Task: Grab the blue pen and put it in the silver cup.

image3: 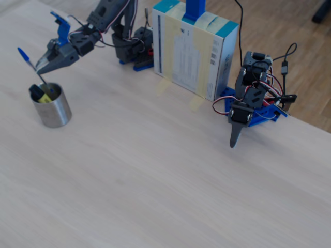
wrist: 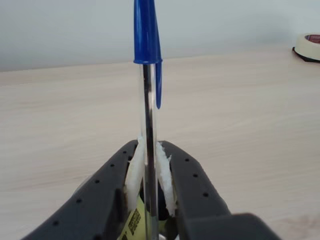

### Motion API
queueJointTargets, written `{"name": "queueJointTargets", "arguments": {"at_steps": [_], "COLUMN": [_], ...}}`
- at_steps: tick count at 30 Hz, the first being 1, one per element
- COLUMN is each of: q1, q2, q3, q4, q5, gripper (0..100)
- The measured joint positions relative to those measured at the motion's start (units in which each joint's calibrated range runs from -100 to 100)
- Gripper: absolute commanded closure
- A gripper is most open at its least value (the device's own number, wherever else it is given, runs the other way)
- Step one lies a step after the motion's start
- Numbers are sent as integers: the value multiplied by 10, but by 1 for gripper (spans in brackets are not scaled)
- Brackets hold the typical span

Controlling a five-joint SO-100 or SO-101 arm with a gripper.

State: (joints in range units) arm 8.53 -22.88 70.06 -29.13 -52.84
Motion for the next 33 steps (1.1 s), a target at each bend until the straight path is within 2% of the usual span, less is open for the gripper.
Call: {"name": "queueJointTargets", "arguments": {"at_steps": [11, 33], "q1": [11, 20], "q2": [0, 0], "q3": [6, 58], "q4": [56, 66], "q5": [-1, -1], "gripper": [98, 98]}}
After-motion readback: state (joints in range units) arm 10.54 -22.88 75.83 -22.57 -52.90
